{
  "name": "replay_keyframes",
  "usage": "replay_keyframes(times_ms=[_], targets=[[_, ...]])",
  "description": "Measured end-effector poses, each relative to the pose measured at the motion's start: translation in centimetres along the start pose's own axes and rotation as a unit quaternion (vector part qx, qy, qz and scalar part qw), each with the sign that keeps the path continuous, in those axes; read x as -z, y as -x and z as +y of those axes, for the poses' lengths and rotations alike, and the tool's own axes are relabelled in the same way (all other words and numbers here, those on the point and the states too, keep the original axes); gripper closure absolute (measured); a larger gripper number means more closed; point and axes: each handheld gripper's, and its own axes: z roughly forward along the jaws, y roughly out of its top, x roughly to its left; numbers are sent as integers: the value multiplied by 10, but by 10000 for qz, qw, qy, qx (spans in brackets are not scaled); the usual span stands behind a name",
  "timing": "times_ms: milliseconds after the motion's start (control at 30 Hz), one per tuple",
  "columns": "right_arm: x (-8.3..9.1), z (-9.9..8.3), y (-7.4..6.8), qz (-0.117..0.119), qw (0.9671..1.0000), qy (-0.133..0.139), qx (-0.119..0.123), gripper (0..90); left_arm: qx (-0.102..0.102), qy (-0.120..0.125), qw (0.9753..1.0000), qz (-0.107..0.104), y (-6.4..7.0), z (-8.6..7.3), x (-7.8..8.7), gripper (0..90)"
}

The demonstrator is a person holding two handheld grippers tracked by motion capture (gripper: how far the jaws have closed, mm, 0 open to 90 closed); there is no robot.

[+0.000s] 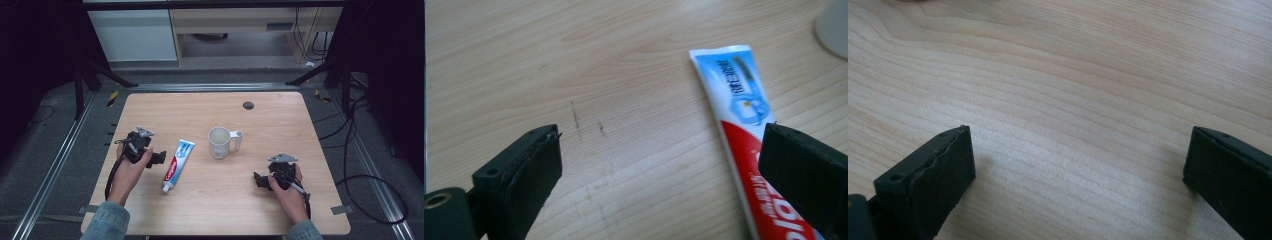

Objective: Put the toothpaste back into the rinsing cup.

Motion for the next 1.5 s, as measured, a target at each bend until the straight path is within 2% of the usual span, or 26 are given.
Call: replay_keyframes(times_ms=[100,300,333,400,533,567,600,700,733,833,867,900,1267,1300,1367,1500], targets=[[0,1,0,14,10000,0,-13,4,-47,-66,10000,-2,4,6,5,34],[0,1,0,19,10000,3,2,4,-84,-262,9994,-209,12,24,3,47],[0,1,0,19,10000,2,0,4,-142,-356,9990,-234,14,29,3,51],[0,1,0,19,10000,2,2,4,-211,-447,9985,-217,16,34,3,57],[0,1,0,18,10000,3,3,4,-184,-578,9978,-282,18,37,4,55],[0,1,0,19,10000,1,0,4,-131,-681,9968,-398,19,38,2,55],[0,1,0,19,10000,-1,-2,4,-79,-742,9963,-428,19,38,0,57],[0,1,0,15,10000,-1,-1,4,-137,-885,9950,-431,21,39,-4,60],[0,1,0,16,10000,1,-1,4,-184,-970,9939,-492,22,41,-7,60],[-1,1,0,22,10000,4,5,4,-182,-1021,9933,-513,23,43,-10,58],[-1,1,0,24,10000,-4,6,4,-187,-1064,9927,-543,23,44,-12,62],[-1,1,0,23,10000,-4,6,4,-241,-1188,9909,-588,23,45,-15,73],[-1,1,0,17,10000,7,14,6,-157,-1458,9864,-742,28,55,-23,131],[-1,1,0,18,10000,7,12,5,-157,-1458,9864,-742,28,55,-23,137],[-1,1,0,19,10000,5,9,6,-227,-1562,9846,-758,31,57,-27,146],[-1,1,0,19,10000,3,9,6,-237,-1589,9840,-769,34,60,-30,152]])
